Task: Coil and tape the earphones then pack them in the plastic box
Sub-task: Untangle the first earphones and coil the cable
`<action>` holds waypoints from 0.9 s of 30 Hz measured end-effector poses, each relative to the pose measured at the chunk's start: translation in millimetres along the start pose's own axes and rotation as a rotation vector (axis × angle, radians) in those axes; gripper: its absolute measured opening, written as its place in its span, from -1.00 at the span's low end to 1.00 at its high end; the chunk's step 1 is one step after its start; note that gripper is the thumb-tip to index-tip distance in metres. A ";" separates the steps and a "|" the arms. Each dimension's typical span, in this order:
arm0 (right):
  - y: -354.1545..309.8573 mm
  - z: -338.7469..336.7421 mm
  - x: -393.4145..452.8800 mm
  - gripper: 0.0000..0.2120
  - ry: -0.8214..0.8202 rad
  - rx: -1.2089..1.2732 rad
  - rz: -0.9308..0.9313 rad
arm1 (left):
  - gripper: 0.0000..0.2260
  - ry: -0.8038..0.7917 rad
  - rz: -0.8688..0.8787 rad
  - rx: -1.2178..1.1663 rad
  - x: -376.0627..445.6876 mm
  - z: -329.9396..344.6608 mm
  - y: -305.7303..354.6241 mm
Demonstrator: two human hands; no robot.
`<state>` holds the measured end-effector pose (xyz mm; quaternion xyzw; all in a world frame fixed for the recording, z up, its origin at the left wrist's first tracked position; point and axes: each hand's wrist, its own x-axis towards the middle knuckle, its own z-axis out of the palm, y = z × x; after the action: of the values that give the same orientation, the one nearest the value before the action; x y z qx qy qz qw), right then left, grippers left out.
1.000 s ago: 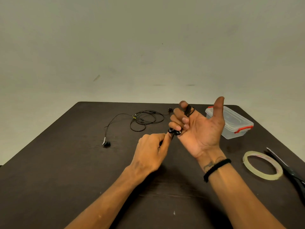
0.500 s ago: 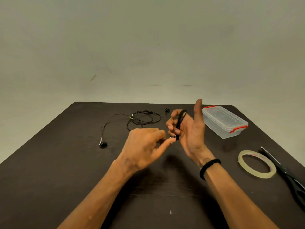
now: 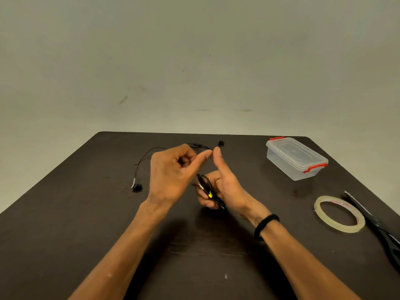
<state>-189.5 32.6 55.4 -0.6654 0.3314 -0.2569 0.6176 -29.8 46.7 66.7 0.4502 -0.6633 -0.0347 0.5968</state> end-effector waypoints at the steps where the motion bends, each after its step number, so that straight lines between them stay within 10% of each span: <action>1: 1.8 4.5 1.5 -0.06 -0.033 0.022 0.005 | -0.64 0.011 -0.045 -0.015 1.2 -0.8 -2.2; 19: -14.2 -22.3 -7.0 -0.28 0.147 0.844 -0.207 | -0.25 -0.656 -0.519 -0.517 -8.7 13.4 -3.6; 27: -15.1 -32.1 -9.2 -0.29 0.143 0.889 -0.210 | -0.75 -0.501 -0.560 -0.546 2.8 -1.5 -16.6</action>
<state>-217.7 18.9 74.4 -0.3464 0.1618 -0.4805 0.7893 -19.0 35.8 59.6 0.4161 -0.6065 -0.4756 0.4826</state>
